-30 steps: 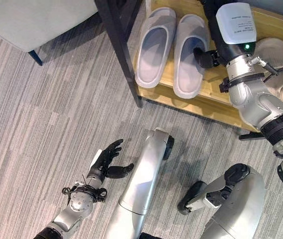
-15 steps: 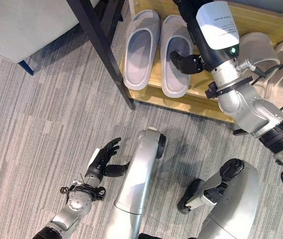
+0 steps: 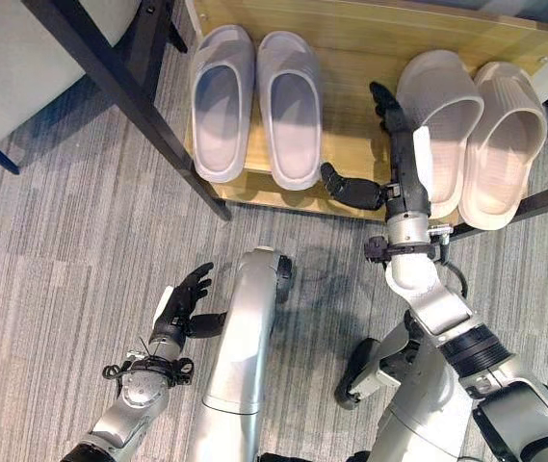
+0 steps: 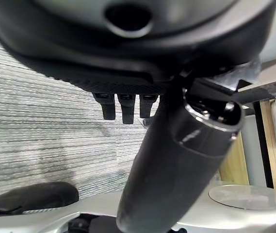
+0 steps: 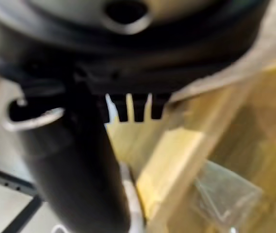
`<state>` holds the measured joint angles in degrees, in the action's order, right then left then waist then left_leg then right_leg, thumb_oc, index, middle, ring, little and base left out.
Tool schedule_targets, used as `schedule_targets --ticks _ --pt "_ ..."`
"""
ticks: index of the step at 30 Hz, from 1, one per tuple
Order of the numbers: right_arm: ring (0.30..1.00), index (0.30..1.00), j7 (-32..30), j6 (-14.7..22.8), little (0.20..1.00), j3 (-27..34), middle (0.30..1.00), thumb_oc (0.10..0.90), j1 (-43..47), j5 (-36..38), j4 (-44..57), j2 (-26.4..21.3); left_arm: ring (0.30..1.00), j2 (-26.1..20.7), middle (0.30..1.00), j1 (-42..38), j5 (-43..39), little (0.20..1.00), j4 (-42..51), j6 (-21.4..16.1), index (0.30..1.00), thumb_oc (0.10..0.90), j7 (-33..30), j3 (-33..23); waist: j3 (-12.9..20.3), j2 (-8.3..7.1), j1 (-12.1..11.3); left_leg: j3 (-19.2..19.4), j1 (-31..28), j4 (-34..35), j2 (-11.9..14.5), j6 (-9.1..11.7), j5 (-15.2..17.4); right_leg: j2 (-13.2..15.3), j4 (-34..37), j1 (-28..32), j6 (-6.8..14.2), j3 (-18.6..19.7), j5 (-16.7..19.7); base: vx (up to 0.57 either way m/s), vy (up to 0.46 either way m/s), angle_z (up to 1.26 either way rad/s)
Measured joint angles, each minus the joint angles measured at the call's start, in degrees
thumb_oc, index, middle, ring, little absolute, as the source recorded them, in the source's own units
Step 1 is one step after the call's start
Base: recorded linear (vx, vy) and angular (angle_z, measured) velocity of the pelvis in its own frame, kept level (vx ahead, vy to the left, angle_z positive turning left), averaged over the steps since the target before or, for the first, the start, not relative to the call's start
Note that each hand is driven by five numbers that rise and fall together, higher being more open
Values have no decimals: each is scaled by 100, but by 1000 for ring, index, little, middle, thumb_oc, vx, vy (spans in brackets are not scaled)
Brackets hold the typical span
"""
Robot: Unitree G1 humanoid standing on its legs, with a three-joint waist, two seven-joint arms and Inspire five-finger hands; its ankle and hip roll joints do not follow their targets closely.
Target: Arrange the slippers neatly on the shoe rack.
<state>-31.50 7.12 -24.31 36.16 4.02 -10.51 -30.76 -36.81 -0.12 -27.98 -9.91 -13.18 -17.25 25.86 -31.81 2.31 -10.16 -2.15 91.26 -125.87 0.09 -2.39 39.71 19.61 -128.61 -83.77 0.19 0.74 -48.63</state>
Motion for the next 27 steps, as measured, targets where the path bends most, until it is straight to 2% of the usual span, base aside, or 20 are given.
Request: schedule_targets --ticks 9,16,22,25,27 --pt "900 900 133 30 900 -27 900 800 77 429 -60 408 900 5 900 -54 6 900 -10 49 900 800 -101 52 0 0 -25 -9 -5 -3 7 -1 4 -4 -6 11 0 -6 0 0 0 0" --pt "900 900 130 108 900 -195 900 800 543 662 -532 699 900 5 900 -82 6 900 -34 48 900 800 -123 107 2 4 -43 -41 -22 11 -10 11 -1 3 15 60 -1 -46 0 0 0 0" --pt "900 900 143 80 900 -342 900 800 794 693 -742 732 900 48 900 -143 5 900 -33 49 900 800 -104 134 -1 26 -176 -119 -30 35 -84 34 -13 50 74 175 0 -153 -1 0 -7 3" --pt "900 900 86 62 900 -427 900 800 967 752 -927 791 900 51 900 -241 4 900 -35 47 900 800 -99 256 -6 69 -313 -163 -38 40 -114 84 2 80 91 229 0 -208 -1 1 -7 3" --pt "900 900 68 62 900 -425 900 800 968 755 -935 785 900 52 900 -233 3 900 -37 48 900 800 -99 279 -8 97 -314 -164 -39 41 -122 88 1 83 99 237 0 -212 -1 0 0 0"
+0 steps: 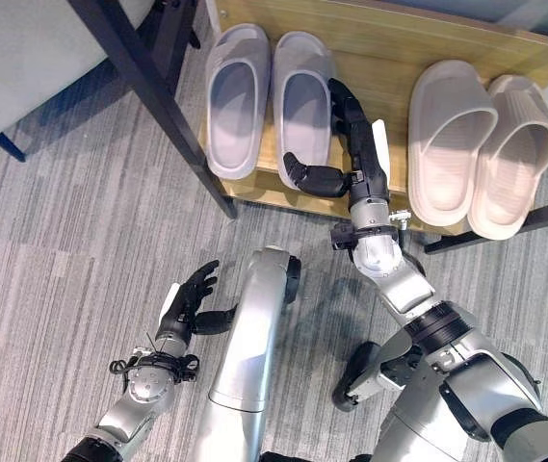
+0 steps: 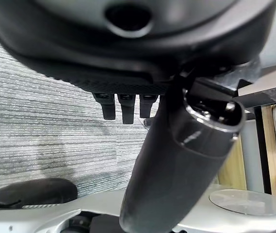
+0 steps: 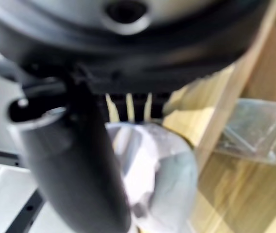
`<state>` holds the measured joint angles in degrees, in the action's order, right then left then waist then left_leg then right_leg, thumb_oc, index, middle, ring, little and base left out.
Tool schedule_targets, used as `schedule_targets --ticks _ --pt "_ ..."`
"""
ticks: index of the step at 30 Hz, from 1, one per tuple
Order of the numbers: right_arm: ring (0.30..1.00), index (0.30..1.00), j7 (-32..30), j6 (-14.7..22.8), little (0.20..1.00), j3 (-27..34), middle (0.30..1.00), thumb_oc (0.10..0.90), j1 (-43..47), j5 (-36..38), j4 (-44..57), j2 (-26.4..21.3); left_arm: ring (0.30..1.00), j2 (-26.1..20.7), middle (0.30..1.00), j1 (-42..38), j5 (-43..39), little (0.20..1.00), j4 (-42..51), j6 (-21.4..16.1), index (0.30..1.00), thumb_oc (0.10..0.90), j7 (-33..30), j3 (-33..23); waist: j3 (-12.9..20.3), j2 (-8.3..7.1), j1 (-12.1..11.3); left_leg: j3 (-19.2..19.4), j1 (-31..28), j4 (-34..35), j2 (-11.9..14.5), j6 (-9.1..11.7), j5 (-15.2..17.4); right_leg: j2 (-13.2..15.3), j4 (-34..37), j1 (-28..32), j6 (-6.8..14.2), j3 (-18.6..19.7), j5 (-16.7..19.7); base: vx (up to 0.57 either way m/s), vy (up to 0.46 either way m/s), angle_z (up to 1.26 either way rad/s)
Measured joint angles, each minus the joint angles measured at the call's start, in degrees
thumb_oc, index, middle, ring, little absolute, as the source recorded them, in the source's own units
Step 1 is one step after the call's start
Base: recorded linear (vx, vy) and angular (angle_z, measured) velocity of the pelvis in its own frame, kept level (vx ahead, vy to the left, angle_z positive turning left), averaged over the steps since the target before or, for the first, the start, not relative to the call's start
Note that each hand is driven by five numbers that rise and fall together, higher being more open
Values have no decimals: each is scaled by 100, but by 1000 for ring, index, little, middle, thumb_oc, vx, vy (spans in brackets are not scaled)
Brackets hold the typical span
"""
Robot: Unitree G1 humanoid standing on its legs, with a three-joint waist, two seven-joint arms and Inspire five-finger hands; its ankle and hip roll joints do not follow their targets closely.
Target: Arrange the slippers neatly on the shoe rack.
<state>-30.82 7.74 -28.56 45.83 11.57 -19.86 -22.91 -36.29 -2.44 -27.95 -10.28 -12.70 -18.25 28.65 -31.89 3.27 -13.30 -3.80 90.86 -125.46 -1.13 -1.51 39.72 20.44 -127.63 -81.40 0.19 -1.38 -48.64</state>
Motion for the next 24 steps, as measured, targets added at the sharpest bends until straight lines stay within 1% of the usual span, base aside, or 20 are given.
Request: schedule_targets --ticks 3,9,17,24 --pt "900 900 2 -1 900 -18 900 800 37 1 -40 12 900 5 900 -19 0 900 -1 0 900 800 1 8 2 31 -2 -17 0 3 -26 28 -14 1 -1 9 0 -2 0 0 0 0" --pt "900 900 11 2 900 -44 900 800 360 47 -488 102 900 23 900 -43 0 900 -31 0 900 800 5 63 6 71 -10 -51 -39 25 -38 68 -32 3 0 46 -46 -27 -20 0 0 0" --pt "900 900 3 4 900 -76 900 800 380 137 -486 147 900 60 900 -62 -3 900 -61 0 900 800 2 63 8 83 -12 -65 -39 26 -35 86 -33 -2 1 47 -46 -41 -20 0 0 0" --pt "900 900 -53 7 900 -72 900 800 374 250 -447 342 900 102 900 -90 -2 900 -98 0 900 800 -72 61 7 100 3 -79 -42 25 1 90 -30 -20 8 42 -48 -58 -21 0 0 0"
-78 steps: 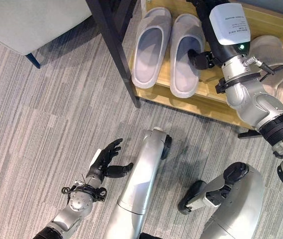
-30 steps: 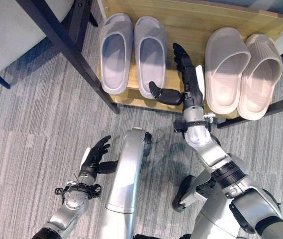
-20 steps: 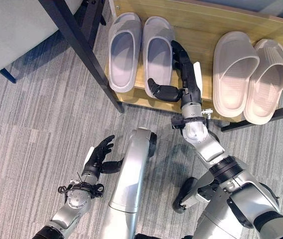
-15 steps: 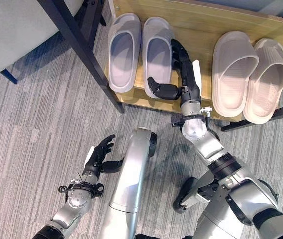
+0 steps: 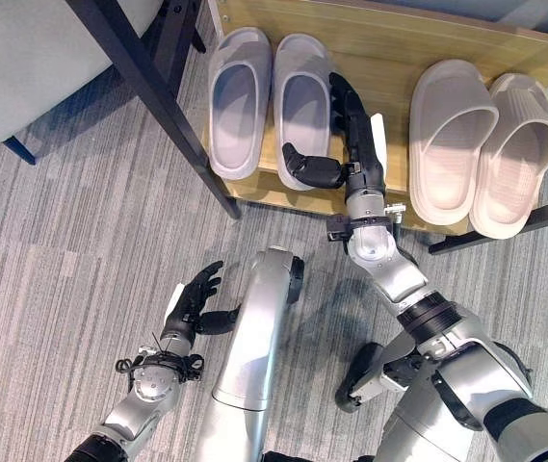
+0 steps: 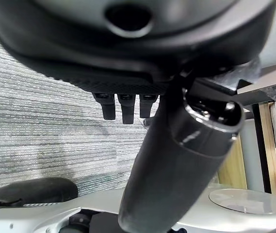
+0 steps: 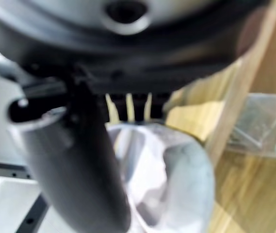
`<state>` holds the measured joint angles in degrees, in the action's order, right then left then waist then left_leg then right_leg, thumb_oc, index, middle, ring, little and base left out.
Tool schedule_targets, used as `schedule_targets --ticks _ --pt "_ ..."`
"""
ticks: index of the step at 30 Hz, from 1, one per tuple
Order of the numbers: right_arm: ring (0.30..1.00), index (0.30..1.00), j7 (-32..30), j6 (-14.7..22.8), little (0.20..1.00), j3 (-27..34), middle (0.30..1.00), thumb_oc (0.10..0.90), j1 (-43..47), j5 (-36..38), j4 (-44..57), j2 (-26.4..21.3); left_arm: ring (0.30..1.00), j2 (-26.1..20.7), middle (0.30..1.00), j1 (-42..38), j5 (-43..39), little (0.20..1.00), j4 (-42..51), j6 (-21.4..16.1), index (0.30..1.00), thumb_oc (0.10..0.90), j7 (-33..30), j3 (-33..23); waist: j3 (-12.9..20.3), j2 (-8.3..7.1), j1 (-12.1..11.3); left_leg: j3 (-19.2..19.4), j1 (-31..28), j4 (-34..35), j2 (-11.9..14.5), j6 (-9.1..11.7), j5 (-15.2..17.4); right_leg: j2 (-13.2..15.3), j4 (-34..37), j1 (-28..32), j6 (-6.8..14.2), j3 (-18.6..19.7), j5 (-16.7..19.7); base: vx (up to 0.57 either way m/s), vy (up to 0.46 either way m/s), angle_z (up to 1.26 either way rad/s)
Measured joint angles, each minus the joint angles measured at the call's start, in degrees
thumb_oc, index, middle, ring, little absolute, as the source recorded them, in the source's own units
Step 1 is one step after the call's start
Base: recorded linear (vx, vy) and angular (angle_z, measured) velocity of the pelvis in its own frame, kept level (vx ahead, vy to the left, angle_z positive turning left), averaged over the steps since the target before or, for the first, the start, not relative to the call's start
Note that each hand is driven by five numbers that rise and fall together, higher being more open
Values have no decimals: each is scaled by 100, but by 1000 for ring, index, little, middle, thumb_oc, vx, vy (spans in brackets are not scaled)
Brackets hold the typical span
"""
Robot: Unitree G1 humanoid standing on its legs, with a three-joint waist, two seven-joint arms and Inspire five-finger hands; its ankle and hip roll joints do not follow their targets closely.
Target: Arrange the slippers neatly on the shoe rack.
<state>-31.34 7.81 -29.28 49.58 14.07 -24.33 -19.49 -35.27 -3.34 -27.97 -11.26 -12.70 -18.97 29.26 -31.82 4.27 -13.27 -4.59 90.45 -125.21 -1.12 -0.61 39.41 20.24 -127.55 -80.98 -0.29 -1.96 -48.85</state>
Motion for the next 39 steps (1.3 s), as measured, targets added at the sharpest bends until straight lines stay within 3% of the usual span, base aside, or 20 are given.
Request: schedule_targets --ticks 26,33,39 --pt "900 900 -7 1 900 -75 900 800 -5 68 17 224 900 51 900 16 2 900 -11 2 900 800 -183 0 1 -1 38 -7 -39 -5 97 1 2 -61 -5 -24 -5 1 1 0 0 0" --pt "900 900 12 -161 900 -186 900 800 -10 -146 131 162 900 52 900 52 1 900 -13 2 900 800 -187 -25 3 -5 76 9 -48 -5 113 -9 20 -84 -8 -45 -8 24 2 0 -1 0" --pt "900 900 296 -355 900 -256 900 800 -246 -778 940 -459 900 87 900 96 5 900 -14 13 900 800 -180 -110 0 -22 160 80 -43 -9 114 -16 48 -90 -12 -93 -6 77 2 0 0 0"
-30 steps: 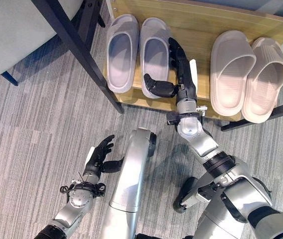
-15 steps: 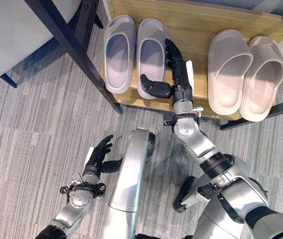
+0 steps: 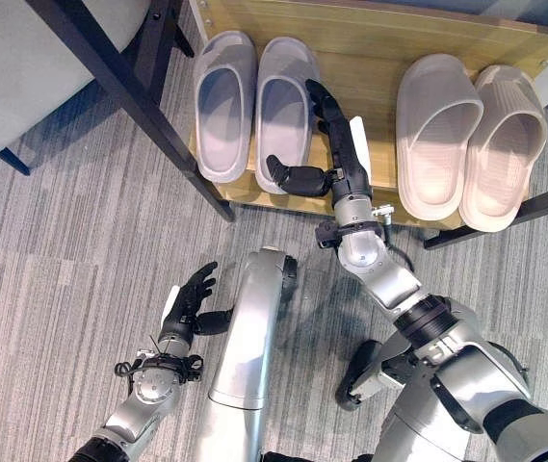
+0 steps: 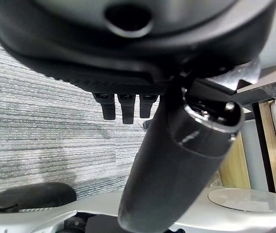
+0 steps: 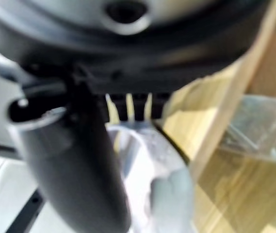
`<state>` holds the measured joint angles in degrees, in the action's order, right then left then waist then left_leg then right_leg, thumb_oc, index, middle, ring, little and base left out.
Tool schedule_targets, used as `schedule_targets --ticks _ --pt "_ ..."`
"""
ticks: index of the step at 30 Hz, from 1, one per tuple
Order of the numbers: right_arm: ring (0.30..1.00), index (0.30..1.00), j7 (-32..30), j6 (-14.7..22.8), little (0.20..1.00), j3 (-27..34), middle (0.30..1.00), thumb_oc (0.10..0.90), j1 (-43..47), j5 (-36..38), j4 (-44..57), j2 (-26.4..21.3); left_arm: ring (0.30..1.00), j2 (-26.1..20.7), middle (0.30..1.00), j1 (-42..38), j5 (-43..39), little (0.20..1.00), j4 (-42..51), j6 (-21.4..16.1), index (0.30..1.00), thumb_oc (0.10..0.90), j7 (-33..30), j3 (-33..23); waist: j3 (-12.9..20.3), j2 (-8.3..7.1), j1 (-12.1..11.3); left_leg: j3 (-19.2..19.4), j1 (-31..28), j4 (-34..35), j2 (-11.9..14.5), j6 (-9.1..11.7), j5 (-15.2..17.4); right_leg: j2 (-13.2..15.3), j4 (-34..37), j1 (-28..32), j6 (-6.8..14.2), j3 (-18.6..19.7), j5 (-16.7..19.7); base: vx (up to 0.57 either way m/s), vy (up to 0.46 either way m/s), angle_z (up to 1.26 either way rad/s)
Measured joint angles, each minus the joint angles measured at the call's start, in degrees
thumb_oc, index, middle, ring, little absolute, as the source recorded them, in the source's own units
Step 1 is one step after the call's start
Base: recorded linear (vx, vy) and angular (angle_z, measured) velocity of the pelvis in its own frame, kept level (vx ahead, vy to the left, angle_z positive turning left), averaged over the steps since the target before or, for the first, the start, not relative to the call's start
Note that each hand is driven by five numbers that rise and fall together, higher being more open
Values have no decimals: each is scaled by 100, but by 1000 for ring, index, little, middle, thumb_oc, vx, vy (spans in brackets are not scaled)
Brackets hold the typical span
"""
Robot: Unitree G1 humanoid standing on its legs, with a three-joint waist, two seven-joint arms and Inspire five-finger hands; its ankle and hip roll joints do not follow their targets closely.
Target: Arrange the slippers neatly on the shoe rack.
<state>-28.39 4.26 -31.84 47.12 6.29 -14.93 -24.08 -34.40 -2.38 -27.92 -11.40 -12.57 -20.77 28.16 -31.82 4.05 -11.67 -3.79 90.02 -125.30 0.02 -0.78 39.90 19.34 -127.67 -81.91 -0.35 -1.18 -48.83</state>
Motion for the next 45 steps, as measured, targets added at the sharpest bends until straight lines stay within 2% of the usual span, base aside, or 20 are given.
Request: schedule_targets --ticks 2,5,10,15,19,21,24,27,28,29,30,31,32,36,41,45 --pt "900 900 61 -1 900 22 900 800 -105 -163 341 -187 900 10 900 -2 1 900 1 19 900 800 4 -41 -2 -13 24 15 4 -7 5 -11 8 -1 -3 -17 0 12 0 0 0 0" --pt "900 900 89 16 900 98 900 800 -306 -388 941 -421 900 11 900 92 -1 900 7 28 900 800 17 -216 -7 -125 106 46 31 -34 14 -50 38 -7 -30 -66 1 56 0 0 0 0" --pt "900 900 210 22 900 162 900 800 -400 -508 1184 -704 900 2 900 198 2 900 44 31 900 800 35 -367 -10 -284 202 133 29 -45 42 -84 55 -10 -65 -136 3 160 1 0 0 0" --pt "900 900 274 22 900 189 900 800 -417 -518 1213 -744 900 -16 900 247 2 900 45 31 900 800 36 -455 -11 -333 261 158 28 -70 97 -72 67 -60 -82 -183 4 187 1 -7 6 -5" --pt "900 900 384 68 900 226 900 800 -541 -518 1614 -1001 900 -46 900 282 10 900 50 33 900 800 46 -495 -11 -338 320 179 27 -140 124 -91 125 -97 -150 -228 4 240 1 1 3 -5" --pt "900 900 455 139 900 290 900 800 -672 -518 1896 -1227 900 -45 900 291 105 900 60 34 900 800 101 -564 -15 -385 336 230 28 -146 129 -110 135 -107 -176 -278 7 302 2 7 -1 -2" --pt "900 900 712 350 900 339 900 800 -936 -499 2471 -1854 900 -28 900 385 199 900 96 36 900 800 167 -731 -21 -451 388 249 28 -132 126 -102 136 -101 -175 -282 8 319 2 7 -33 1" --pt "900 900 848 555 900 513 900 800 -1226 -499 2814 -2095 900 14 900 428 224 900 139 36 900 800 224 -866 -19 -493 437 285 27 -56 113 -99 131 -98 -126 -301 9 342 2 -30 -33 4" --pt "900 900 904 619 900 610 900 800 -1382 -499 2962 -2177 900 54 900 420 224 900 147 36 900 800 246 -937 -14 -551 443 325 24 50 113 -81 129 -100 -53 -339 13 388 4 -101 -10 4" --pt "900 900 953 708 900 671 900 800 -1499 -509 3051 -2238 900 77 900 413 222 900 148 36 900 800 257 -1018 -19 -621 454 360 3 221 110 -79 104 -96 87 -364 -31 391 16 -156 -20 3" --pt "900 900 958 742 900 686 900 800 -1585 -522 3132 -2316 900 134 900 403 223 900 166 34 900 800 258 -1094 -12 -659 450 361 -15 442 84 37 0 -100 297 -379 43 346 144 -221 -1 1" --pt "900 900 958 810 900 750 900 800 -1641 -585 3162 -2374 900 211 900 348 245 900 234 34 900 800 252 -1158 -9 -667 464 357 -26 751 64 56 -117 -104 593 -393 8 277 258 -217 9 1" --pt "900 900 959 830 900 801 900 800 -1648 -634 3155 -2386 900 231 900 248 288 900 239 37 900 800 239 -1163 -7 -672 482 383 -21 931 102 -35 -220 -92 752 -423 -129 246 330 -293 67 2" --pt "900 900 942 857 900 1021 900 800 -1233 -961 3036 -2653 900 339 900 -516 633 900 348 -12 900 800 121 -1296 3 -675 460 414 -4 3058 -85 82 -1194 -63 2723 -551 -179 -171 1280 -220 67 11" --pt "900 900 950 857 900 1062 900 800 -1176 -1424 2867 -2624 900 370 900 -1116 725 900 491 -119 900 800 168 -1388 2 -607 440 89 -403 4180 -179 166 -1605 -60 3898 108 -333 -752 1622 -162 -27 12" --pt "900 900 1056 834 900 999 900 800 -1683 -1767 2264 -2249 900 399 900 -1157 728 900 575 -257 900 800 405 -1284 10 -609 401 5 -1480 5594 -251 197 -2119 -83 5219 1214 -259 -1065 2042 -129 -94 22"
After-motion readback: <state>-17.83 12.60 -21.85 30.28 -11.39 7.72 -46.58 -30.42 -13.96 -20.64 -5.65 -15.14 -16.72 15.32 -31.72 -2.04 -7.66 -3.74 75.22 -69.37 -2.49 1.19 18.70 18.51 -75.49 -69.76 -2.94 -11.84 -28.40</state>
